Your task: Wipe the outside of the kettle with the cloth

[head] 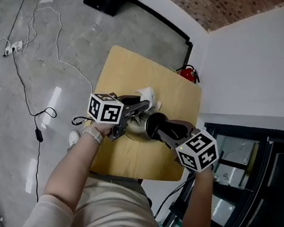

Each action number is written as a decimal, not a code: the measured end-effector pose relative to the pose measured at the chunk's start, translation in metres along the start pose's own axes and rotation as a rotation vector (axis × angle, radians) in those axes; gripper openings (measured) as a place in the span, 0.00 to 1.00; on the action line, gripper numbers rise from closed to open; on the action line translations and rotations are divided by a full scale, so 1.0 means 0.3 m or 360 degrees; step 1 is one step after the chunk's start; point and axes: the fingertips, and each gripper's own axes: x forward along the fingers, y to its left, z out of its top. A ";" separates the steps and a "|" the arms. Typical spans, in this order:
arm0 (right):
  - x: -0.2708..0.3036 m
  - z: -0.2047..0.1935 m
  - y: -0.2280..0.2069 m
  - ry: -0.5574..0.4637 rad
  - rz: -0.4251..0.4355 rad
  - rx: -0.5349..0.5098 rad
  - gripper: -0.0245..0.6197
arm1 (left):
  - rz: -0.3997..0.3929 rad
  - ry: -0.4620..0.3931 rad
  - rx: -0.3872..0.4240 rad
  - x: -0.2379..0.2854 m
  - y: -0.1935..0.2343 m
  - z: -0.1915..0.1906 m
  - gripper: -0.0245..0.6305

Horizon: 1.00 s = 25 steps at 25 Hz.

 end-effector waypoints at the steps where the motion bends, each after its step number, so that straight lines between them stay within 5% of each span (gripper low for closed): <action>1: -0.002 -0.002 -0.003 -0.0015 0.0001 0.0021 0.18 | 0.0015 0.0008 -0.0092 -0.012 0.034 -0.018 0.13; 5: -0.006 -0.002 -0.007 -0.0047 0.0015 0.0054 0.18 | 0.0033 0.0125 -0.0198 -0.124 0.113 -0.141 0.12; 8: -0.003 0.004 -0.012 -0.0074 0.0017 0.0066 0.18 | -0.0319 0.0261 -0.0081 -0.216 -0.051 -0.201 0.12; 11: -0.006 0.005 -0.017 -0.0104 0.0013 0.0081 0.18 | -0.0575 0.0596 0.0225 -0.255 -0.246 -0.338 0.13; 14: -0.008 0.011 -0.017 -0.0135 0.0010 0.0100 0.18 | -0.0387 0.0688 0.0345 -0.224 -0.183 -0.438 0.13; 16: -0.005 0.017 -0.021 -0.0146 -0.0007 0.0105 0.18 | -0.0178 0.0665 0.0258 -0.209 -0.065 -0.490 0.13; 19: 0.003 0.023 -0.029 -0.0147 -0.0021 0.0101 0.18 | -0.0025 0.0485 0.0112 -0.221 0.006 -0.513 0.13; 23: 0.000 0.030 -0.045 -0.0159 -0.0033 0.0092 0.18 | -0.0133 0.0034 0.0139 -0.209 -0.142 -0.328 0.13; 25: 0.000 0.029 -0.052 -0.0157 -0.0048 0.0081 0.18 | -0.0133 -0.0052 0.0146 -0.200 -0.143 -0.268 0.13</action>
